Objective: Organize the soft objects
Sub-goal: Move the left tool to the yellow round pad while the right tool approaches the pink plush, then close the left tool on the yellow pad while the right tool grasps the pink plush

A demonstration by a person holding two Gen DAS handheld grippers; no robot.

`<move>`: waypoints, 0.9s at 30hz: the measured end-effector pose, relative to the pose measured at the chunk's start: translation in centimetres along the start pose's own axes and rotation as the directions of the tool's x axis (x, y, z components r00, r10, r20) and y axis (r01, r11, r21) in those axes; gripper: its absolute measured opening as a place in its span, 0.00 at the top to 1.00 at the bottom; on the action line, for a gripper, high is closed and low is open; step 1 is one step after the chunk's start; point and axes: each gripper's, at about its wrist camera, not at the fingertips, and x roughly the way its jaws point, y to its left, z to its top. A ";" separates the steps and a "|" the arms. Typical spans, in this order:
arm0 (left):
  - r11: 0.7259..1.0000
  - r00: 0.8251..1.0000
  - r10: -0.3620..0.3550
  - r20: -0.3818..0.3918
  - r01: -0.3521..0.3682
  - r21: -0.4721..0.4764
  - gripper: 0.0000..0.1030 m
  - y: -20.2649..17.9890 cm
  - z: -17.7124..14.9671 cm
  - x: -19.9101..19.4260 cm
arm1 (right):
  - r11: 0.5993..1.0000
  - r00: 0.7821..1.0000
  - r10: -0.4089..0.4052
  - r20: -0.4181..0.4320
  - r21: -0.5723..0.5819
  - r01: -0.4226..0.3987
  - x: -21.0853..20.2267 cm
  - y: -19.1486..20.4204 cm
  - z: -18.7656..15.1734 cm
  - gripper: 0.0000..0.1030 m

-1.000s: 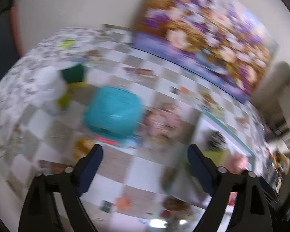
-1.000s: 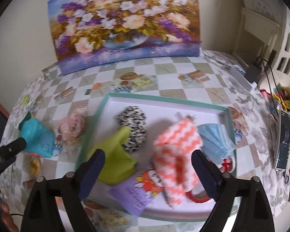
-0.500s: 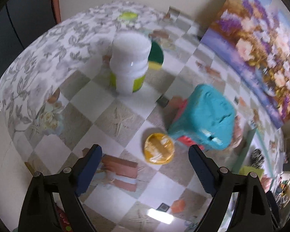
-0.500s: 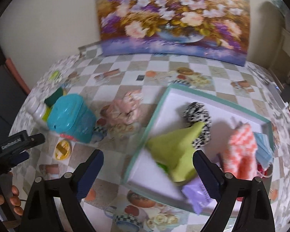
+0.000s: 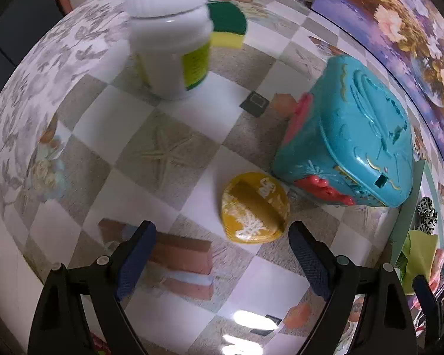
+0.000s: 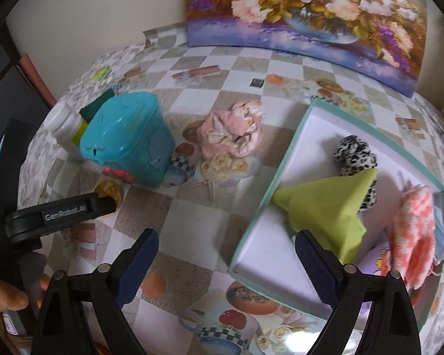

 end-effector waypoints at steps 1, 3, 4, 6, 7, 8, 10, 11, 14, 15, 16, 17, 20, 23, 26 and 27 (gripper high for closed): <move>1.000 1.000 -0.001 -0.001 0.001 0.009 0.12 -0.2 0.1 0.2 | 1.000 1.000 0.002 -0.004 -0.001 -0.002 0.2 0.0 0.0 0.08; 1.000 1.000 -0.008 -0.003 0.008 0.023 0.12 -0.6 0.1 0.4 | 1.000 1.000 0.004 -0.012 0.000 -0.004 0.5 0.1 0.1 0.08; 1.000 1.000 -0.013 -0.003 0.013 0.027 0.12 -0.8 0.1 0.5 | 1.000 1.000 0.005 -0.013 -0.001 -0.005 0.6 0.1 0.1 0.08; 0.999 1.000 -0.023 0.002 0.023 0.028 0.12 -0.9 0.2 0.6 | 1.000 1.000 0.010 -0.009 0.000 -0.010 0.8 0.1 0.4 0.08; 0.999 1.000 -0.030 0.006 0.030 0.026 0.13 -1.0 0.5 0.7 | 1.000 1.000 0.012 -0.007 0.003 -0.012 0.9 0.0 0.6 0.08; 0.999 0.999 -0.037 0.009 0.036 0.024 0.13 -1.0 0.6 0.7 | 1.000 1.000 0.017 -0.002 0.007 -0.017 0.9 0.0 0.8 0.08; 0.998 0.998 -0.057 0.013 0.057 0.021 0.19 -1.0 0.7 0.7 | 1.000 1.000 0.025 0.012 0.015 -0.025 0.9 -0.1 1.4 0.08; 0.998 0.998 -0.064 0.010 0.064 0.022 0.23 -1.2 1.0 0.8 | 1.000 1.000 0.024 0.020 0.014 -0.025 1.0 -0.1 1.7 0.08; 0.998 0.999 -0.040 0.021 0.038 0.052 0.30 -1.5 1.3 0.8 | 1.000 0.999 0.015 0.034 0.018 -0.016 1.1 -0.3 2.3 0.08; 0.998 0.999 -0.038 0.026 0.036 0.057 0.37 -1.6 1.5 0.7 | 1.000 0.999 0.016 0.032 0.025 -0.017 1.2 -0.5 2.4 0.08; 0.997 0.999 -0.044 0.031 0.043 0.057 0.42 -2.0 1.6 0.6 | 0.999 0.999 0.017 0.030 0.030 -0.018 1.3 -0.6 2.4 0.08; 0.997 0.998 -0.060 0.032 0.058 0.051 0.46 -2.0 1.7 0.5 | 0.999 0.999 0.017 0.027 0.034 -0.018 1.4 -0.7 2.4 0.08; 0.996 0.997 -0.073 0.031 0.072 0.054 0.52 -2.2 2.0 0.4 | 0.999 1.000 0.012 0.025 0.033 -0.013 1.6 -0.8 2.5 0.08; 0.995 0.996 -0.080 0.031 0.078 0.060 0.53 -2.5 2.0 0.3 | 0.999 1.000 0.009 0.028 0.039 -0.010 1.7 -0.8 2.7 0.08; 0.995 0.996 -0.083 0.031 0.081 0.065 0.53 -2.9 1.9 0.0 | 0.999 0.999 0.011 0.037 0.043 -0.012 1.7 -0.9 2.9 0.08; 0.995 0.996 -0.084 0.034 0.082 0.064 0.53 -3.0 1.9 -0.1 | 0.999 0.999 0.010 0.041 0.043 -0.012 1.6 -0.9 3.0 0.08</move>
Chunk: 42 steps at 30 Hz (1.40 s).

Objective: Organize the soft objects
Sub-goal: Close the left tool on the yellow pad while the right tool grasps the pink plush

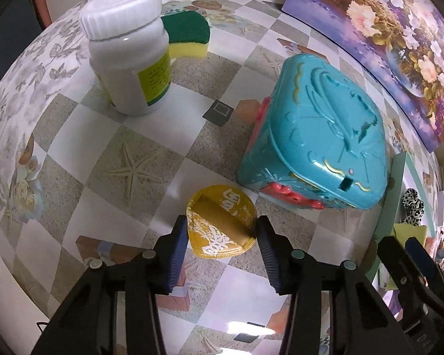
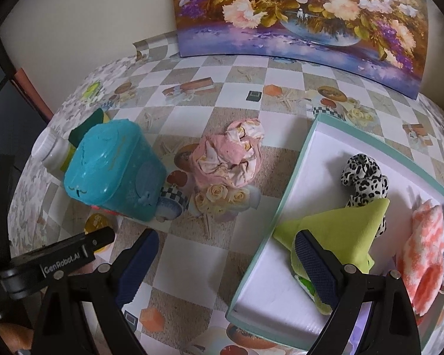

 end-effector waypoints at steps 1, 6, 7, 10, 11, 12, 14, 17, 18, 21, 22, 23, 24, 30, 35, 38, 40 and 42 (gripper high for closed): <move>1.000 1.000 -0.002 0.005 0.002 -0.003 0.53 0.4 -0.6 -0.7 | 1.000 1.000 -0.001 0.004 0.000 0.001 0.0 0.0 0.1 0.08; 1.000 1.000 -0.009 0.015 0.009 -0.027 0.53 0.9 -0.8 -1.5 | 1.000 1.000 -0.003 0.025 0.013 0.002 0.1 -0.4 1.1 0.11; 0.999 1.000 -0.010 0.016 0.010 -0.039 0.53 1.1 -0.8 -1.6 | 1.000 1.000 -0.004 0.026 0.017 0.003 0.3 -0.6 1.3 0.13; 0.997 0.999 -0.003 0.038 0.005 -0.075 0.53 2.5 -1.0 -2.4 | 1.000 1.000 -0.001 0.027 0.021 0.000 0.7 -0.7 1.8 0.17; 0.996 0.999 -0.002 0.049 0.006 -0.084 0.53 2.7 -0.9 -2.7 | 1.000 1.000 0.000 0.026 0.021 0.000 0.9 -0.6 2.1 0.17; 0.996 0.998 -0.001 0.059 0.007 -0.092 0.53 2.9 -0.8 -2.9 | 1.000 1.000 -0.001 0.026 0.019 0.000 1.1 -0.6 2.2 0.18; 0.994 0.997 0.002 0.073 0.006 -0.108 0.53 3.2 -0.6 -3.2 | 1.000 1.000 -0.006 0.027 0.008 0.006 1.7 -0.3 2.7 0.23; 0.990 0.997 0.000 0.072 0.010 -0.138 0.53 3.9 -0.4 -3.1 | 1.000 1.000 -0.012 0.017 -0.004 0.012 2.7 -0.1 3.2 0.28; 0.988 0.997 0.002 0.071 0.009 -0.153 0.53 4.2 -0.3 -3.1 | 1.000 1.000 -0.013 0.011 -0.005 0.014 3.2 0.0 3.3 0.30; 0.986 0.997 0.015 0.078 -0.001 -0.167 0.53 4.5 0.1 -3.0 | 1.000 1.000 -0.014 -0.008 -0.006 0.014 4.4 0.0 3.7 0.40; 0.986 0.997 0.014 0.082 0.000 -0.169 0.53 4.5 0.2 -3.0 | 1.000 1.000 -0.020 -0.012 -0.009 0.019 4.9 0.0 3.8 0.41; 0.985 0.996 0.012 0.084 0.002 -0.172 0.53 4.5 0.4 -3.0 | 1.000 1.000 -0.022 -0.014 -0.010 0.022 5.2 0.0 4.0 0.41; 0.984 0.996 0.014 0.085 0.002 -0.177 0.53 4.6 0.5 -3.0 | 1.000 1.000 -0.022 -0.016 -0.009 0.022 5.5 0.0 4.1 0.42; 0.982 0.997 0.019 0.074 -0.005 -0.188 0.53 4.7 1.3 -2.0 | 1.000 0.999 -0.010 -0.031 -0.013 0.009 7.1 0.1 4.3 0.62; 0.980 0.997 0.018 0.075 -0.002 -0.197 0.53 4.7 1.8 -1.6 | 0.999 1.000 0.005 -0.029 -0.043 -0.006 7.0 0.7 4.1 0.81; 0.980 0.996 0.015 0.084 0.002 -0.199 0.53 4.9 1.6 -2.1 | 0.999 0.999 0.026 -0.024 -0.045 -0.027 6.6 0.8 3.9 0.85; 0.979 0.996 0.011 0.091 0.007 -0.202 0.53 5.0 1.5 -2.5 | 0.998 0.999 0.036 -0.019 -0.046 -0.037 6.2 0.8 3.8 0.85; 0.979 0.995 0.008 0.100 0.013 -0.205 0.53 5.0 1.4 -2.9 | 0.998 0.999 0.044 -0.013 -0.042 -0.045 5.6 0.7 3.8 0.85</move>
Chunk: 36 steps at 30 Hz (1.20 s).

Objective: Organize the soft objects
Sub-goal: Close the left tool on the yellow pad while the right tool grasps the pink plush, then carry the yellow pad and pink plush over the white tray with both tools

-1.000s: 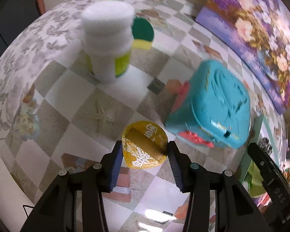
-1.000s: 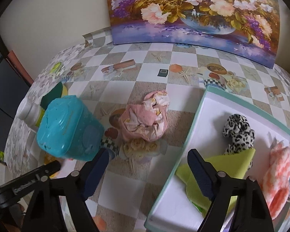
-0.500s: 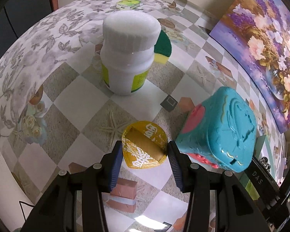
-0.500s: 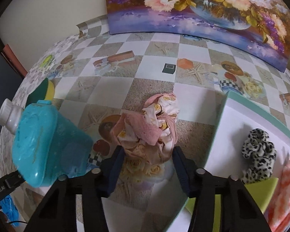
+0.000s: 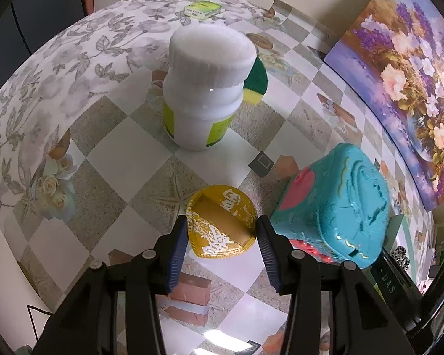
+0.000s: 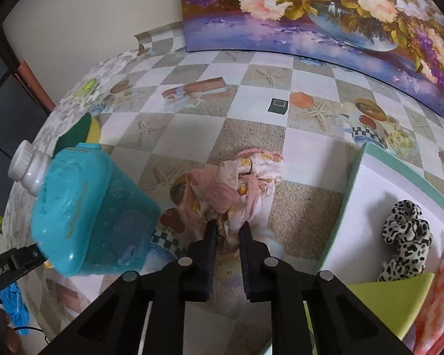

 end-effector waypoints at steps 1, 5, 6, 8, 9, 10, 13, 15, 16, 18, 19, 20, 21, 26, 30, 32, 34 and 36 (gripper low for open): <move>1.000 1.000 -0.005 0.007 0.005 -0.002 0.53 0.0 0.0 -0.4 | 1.000 1.000 0.004 0.005 0.005 -0.004 -0.4 -0.1 -0.1 0.85; 1.000 0.999 -0.021 0.042 0.021 -0.005 0.53 0.1 -0.3 -2.0 | 1.000 1.000 0.017 0.021 0.024 -0.018 -2.1 -0.7 -0.5 0.85; 1.000 0.998 -0.023 0.052 0.023 -0.004 0.53 0.0 -0.3 -2.4 | 0.999 0.999 0.021 0.027 0.028 -0.021 -2.6 -0.8 -0.5 0.85; 1.000 0.997 -0.031 0.069 0.031 -0.001 0.53 -0.2 -0.5 -3.2 | 0.999 0.999 0.023 0.046 0.037 -0.025 -3.9 -1.1 -0.8 0.85; 0.999 0.996 -0.035 0.079 0.035 0.002 0.53 -0.3 -0.6 -3.6 | 0.999 0.998 0.018 0.053 0.040 -0.020 -4.3 -1.3 -0.8 0.85; 0.999 0.995 -0.035 0.094 0.035 0.008 0.53 -0.5 -0.7 -4.2 | 0.999 0.998 0.010 0.059 0.044 -0.012 -4.8 -1.4 -0.9 0.85; 0.999 0.989 -0.042 0.139 0.037 0.039 0.53 -1.5 -1.3 -5.7 | 0.998 0.997 -0.020 0.079 0.068 0.015 -6.6 -2.1 -1.4 0.85; 0.997 0.983 -0.053 0.174 0.041 0.069 0.53 -2.4 -1.8 -6.8 | 0.996 0.996 -0.030 0.090 0.082 0.023 -7.5 -2.6 -1.7 0.85; 0.996 0.980 -0.058 0.189 0.043 0.082 0.53 -2.9 -2.1 -7.3 | 0.996 0.995 -0.037 0.096 0.088 0.028 -8.0 -2.9 -1.8 0.85; 0.992 0.973 -0.077 0.217 0.053 0.114 0.53 -3.8 -2.6 -8.2 | 0.994 0.992 -0.052 0.113 0.105 0.040 -9.2 -3.5 -2.2 0.85; 0.989 0.969 -0.088 0.229 0.058 0.134 0.53 -4.4 -2.9 -8.5 | 0.992 0.991 -0.059 0.121 0.115 0.045 -9.7 -3.9 -2.3 0.85; 0.987 0.967 -0.095 0.235 0.061 0.147 0.53 -4.8 -3.2 -8.7 | 0.991 0.990 -0.065 0.126 0.126 0.049 -10.2 -4.3 -2.5 0.85; 0.985 0.966 -0.103 0.238 0.065 0.161 0.53 -5.3 -3.4 -8.8 | 0.988 0.989 -0.074 0.131 0.143 0.055 -10.7 -4.9 -2.8 0.85; 0.969 0.965 -0.141 0.222 0.088 0.230 0.53 -7.7 -4.8 -8.7 | 0.971 0.985 -0.099 0.144 0.232 0.064 -12.6 -8.2 -3.8 0.85; 0.941 0.965 -0.166 0.202 0.093 0.327 0.53 -10.8 -6.7 -8.5 | 0.948 0.983 -0.120 0.140 0.310 0.072 -13.5 -11.3 -4.6 0.85; 0.920 0.966 -0.180 0.186 0.098 0.379 0.53 -12.5 -7.7 -8.2 | 0.933 0.981 -0.132 0.141 0.351 0.075 -14.1 -13.0 -5.1 0.85; 0.896 0.967 -0.195 0.167 0.106 0.432 0.53 -14.2 -8.8 -8.0 | 0.923 0.979 -0.145 0.142 0.375 0.082 -14.5 -14.2 -5.5 0.85; 0.875 0.966 -0.212 0.148 0.120 0.470 0.53 -15.6 -9.7 -7.8 | 0.909 0.976 -0.164 0.141 0.406 0.094 -15.0 -15.7 -6.0 0.85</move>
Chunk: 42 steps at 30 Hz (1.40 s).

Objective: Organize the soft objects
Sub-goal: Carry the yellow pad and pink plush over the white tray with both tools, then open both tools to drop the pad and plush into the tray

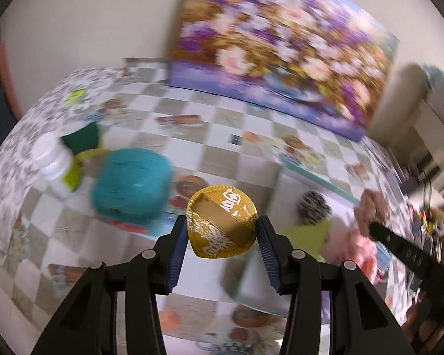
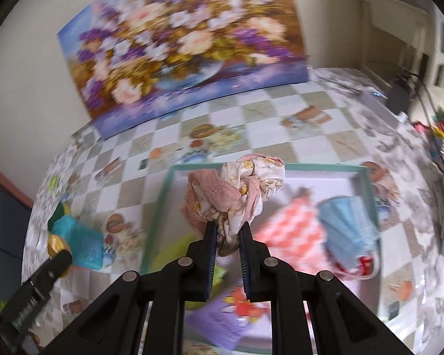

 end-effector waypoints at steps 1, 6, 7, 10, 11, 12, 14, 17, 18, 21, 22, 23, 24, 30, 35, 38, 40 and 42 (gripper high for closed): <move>1.000 1.000 -0.014 -0.003 0.015 0.017 0.53 -0.8 -0.1 0.1 | 1.000 1.000 -0.006 0.001 0.013 0.006 -0.1 -0.6 0.1 0.85; 0.993 0.998 -0.060 -0.006 0.060 0.104 0.52 -4.3 -0.7 0.7 | 0.996 1.000 -0.031 0.004 0.085 0.030 -0.5 -4.1 0.4 0.85; 0.990 0.998 -0.067 -0.005 0.067 0.122 0.52 -4.9 -0.8 0.8 | 0.994 0.999 -0.035 0.003 0.101 0.034 -0.5 -4.7 0.4 0.85; 0.979 0.996 -0.089 0.002 0.087 0.186 0.52 -7.0 -1.2 0.9 | 0.987 0.998 -0.057 -0.006 0.147 0.057 -0.5 -6.6 0.4 0.85; 0.973 0.995 -0.095 0.001 0.093 0.209 0.52 -7.8 -1.3 1.1 | 0.985 0.998 -0.066 -0.012 0.161 0.067 -0.4 -7.1 0.4 0.85; 0.967 0.995 -0.105 -0.005 0.103 0.234 0.52 -8.5 -1.5 1.3 | 0.982 0.997 -0.076 -0.020 0.173 0.079 -0.1 -7.6 0.4 0.85; 0.957 0.994 -0.113 -0.012 0.112 0.269 0.52 -9.5 -1.7 1.7 | 0.978 0.996 -0.086 -0.040 0.188 0.092 0.5 -8.4 0.2 0.85; 0.940 0.991 -0.129 -0.039 0.135 0.314 0.52 -11.0 -2.3 2.7 | 0.974 0.993 -0.083 -0.080 0.202 0.098 1.7 -9.1 -0.2 0.85; 0.936 0.990 -0.133 -0.052 0.143 0.321 0.52 -11.3 -2.5 3.1 | 0.974 0.992 -0.085 -0.094 0.202 0.102 2.1 -9.2 -0.3 0.85; 0.928 0.987 -0.134 -0.088 0.156 0.339 0.52 -12.0 -3.1 4.2 | 0.974 0.990 -0.085 -0.112 0.198 0.106 2.7 -9.3 -0.4 0.85; 0.925 0.986 -0.133 -0.100 0.159 0.344 0.52 -12.3 -3.2 4.6 | 0.975 0.990 -0.085 -0.117 0.197 0.107 2.8 -9.3 -0.5 0.85; 0.924 0.985 -0.133 -0.110 0.164 0.346 0.52 -12.4 -3.4 4.9 | 0.975 0.989 -0.086 -0.124 0.195 0.109 3.0 -9.3 -0.6 0.84; 0.923 0.984 -0.132 -0.123 0.167 0.346 0.52 -12.5 -3.5 5.4 | 0.975 0.988 -0.088 -0.129 0.193 0.112 3.2 -9.3 -0.7 0.84; 0.936 0.974 -0.145 -0.177 0.193 0.295 0.51 -11.9 -3.4 6.5 | 0.977 0.986 -0.089 -0.141 0.181 0.114 3.3 -9.0 -0.7 0.81; 0.943 0.965 -0.203 -0.167 0.238 0.231 0.36 -11.2 -2.5 5.3 | 0.979 0.986 -0.097 -0.134 0.168 0.119 2.8 -8.6 -0.4 0.74; 0.945 0.965 -0.210 -0.156 0.241 0.223 0.31 -10.9 -2.1 4.6 | 0.978 0.986 -0.100 -0.132 0.169 0.122 2.5 -8.6 -0.3 0.54; 0.949 0.972 -0.191 -0.138 0.218 0.226 0.31 -10.6 -1.7 4.2 | 0.977 0.987 -0.102 -0.126 0.173 0.123 2.2 -8.6 -0.3 0.52; 0.958 0.977 -0.172 -0.123 0.196 0.211 0.31 -10.0 -1.3 4.0 | 0.977 0.987 -0.108 -0.122 0.170 0.128 2.0 -8.5 -0.2 0.50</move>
